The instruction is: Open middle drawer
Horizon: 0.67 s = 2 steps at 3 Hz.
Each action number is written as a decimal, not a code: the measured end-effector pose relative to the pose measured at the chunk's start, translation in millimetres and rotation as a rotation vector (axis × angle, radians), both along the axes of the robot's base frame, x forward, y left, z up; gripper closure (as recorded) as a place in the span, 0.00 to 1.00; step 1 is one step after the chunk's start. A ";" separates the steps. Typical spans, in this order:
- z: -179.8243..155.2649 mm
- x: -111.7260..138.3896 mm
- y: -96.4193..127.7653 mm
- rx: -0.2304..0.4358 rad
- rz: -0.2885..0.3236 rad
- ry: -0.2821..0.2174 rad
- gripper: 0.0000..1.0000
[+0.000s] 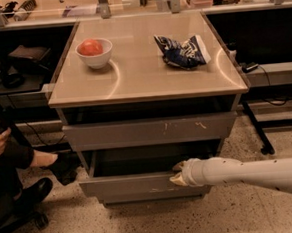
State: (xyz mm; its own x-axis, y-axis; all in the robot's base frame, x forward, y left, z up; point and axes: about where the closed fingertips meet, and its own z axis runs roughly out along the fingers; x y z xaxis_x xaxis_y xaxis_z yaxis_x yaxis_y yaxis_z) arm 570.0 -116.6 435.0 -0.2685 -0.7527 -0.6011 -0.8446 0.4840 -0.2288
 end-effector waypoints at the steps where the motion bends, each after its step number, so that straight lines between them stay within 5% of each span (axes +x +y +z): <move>1: 0.0 -0.1 0.0 0.000 0.000 0.000 1.00; 2: -6.5 -14.6 -2.3 0.011 0.015 -0.010 1.00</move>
Offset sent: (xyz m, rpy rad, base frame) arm -0.0574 -0.0128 -0.0254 0.0411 -0.0414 0.0521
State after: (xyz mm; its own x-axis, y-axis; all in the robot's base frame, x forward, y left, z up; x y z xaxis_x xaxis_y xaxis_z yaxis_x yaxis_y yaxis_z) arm 555.4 -118.9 428.5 -0.2515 -0.7497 -0.6122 -0.8492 0.4743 -0.2320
